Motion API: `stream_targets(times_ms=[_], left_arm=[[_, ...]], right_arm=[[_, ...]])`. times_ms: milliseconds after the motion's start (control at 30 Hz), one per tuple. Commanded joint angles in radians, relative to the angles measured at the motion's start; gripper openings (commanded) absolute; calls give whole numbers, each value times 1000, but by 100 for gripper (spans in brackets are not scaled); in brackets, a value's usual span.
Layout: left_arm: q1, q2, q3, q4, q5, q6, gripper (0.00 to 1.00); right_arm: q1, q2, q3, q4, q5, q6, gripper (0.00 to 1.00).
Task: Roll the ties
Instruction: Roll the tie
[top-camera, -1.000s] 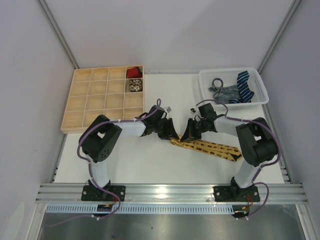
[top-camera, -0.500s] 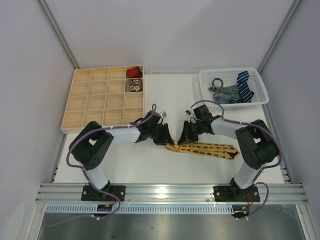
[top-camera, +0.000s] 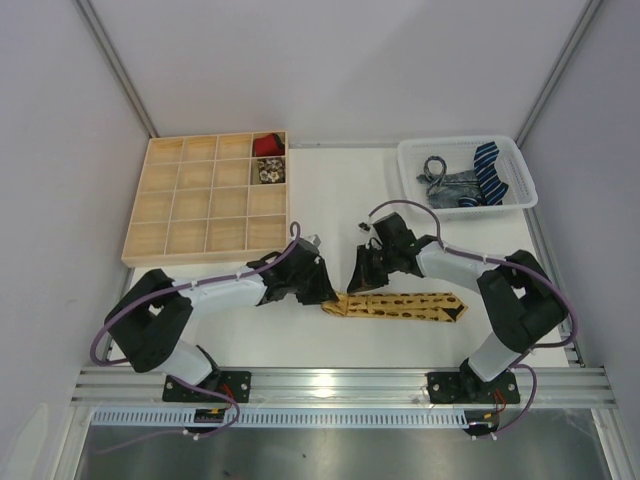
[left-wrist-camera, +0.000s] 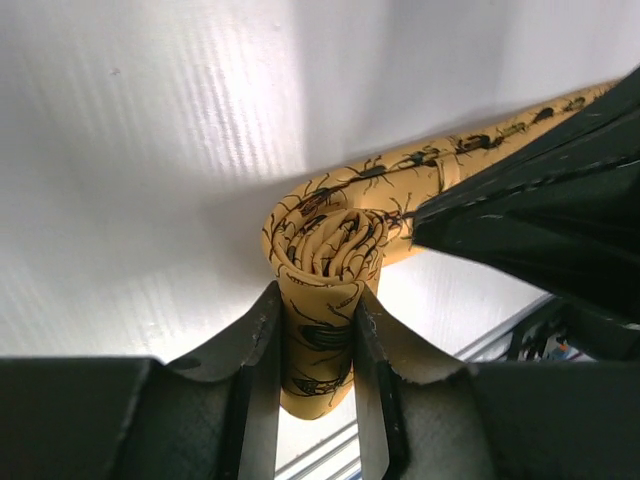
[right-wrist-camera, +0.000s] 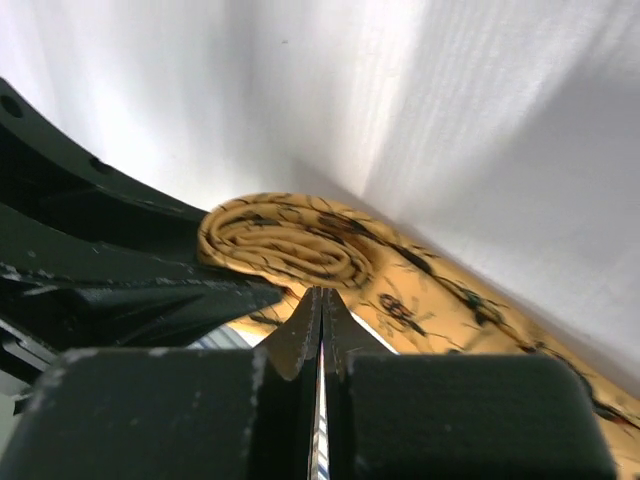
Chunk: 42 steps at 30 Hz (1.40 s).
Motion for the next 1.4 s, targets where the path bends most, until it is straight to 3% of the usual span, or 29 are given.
stream_targets(times_ms=[0,167,467,700,833,1067,1367], left_arm=[[-4,-37,-19,34,-55,-49,0],[-3,-34,-20,49,-84,-64,1],[-3,-49,-11,17,-153,-98,1],[-30,9,85,-86,-153,-52,1],[-52,23,135,-155,-220,-44,1],[-81,52,188,-207,-256,-44,0],[-114,96,266,-261,-279,-47,0]], right_arm=[[-27,-1,16,-13,66,-35,0],[-56,78,5,21,55,-50,0],[-50,59,-111,84,72,-23,0],[-68,33,-32,18,53,-47,0],[-50,-8,2,0,11,-20,0],[25,-27,-31,82,-31,68,0],[34,29,-53,150,-26,78,0]])
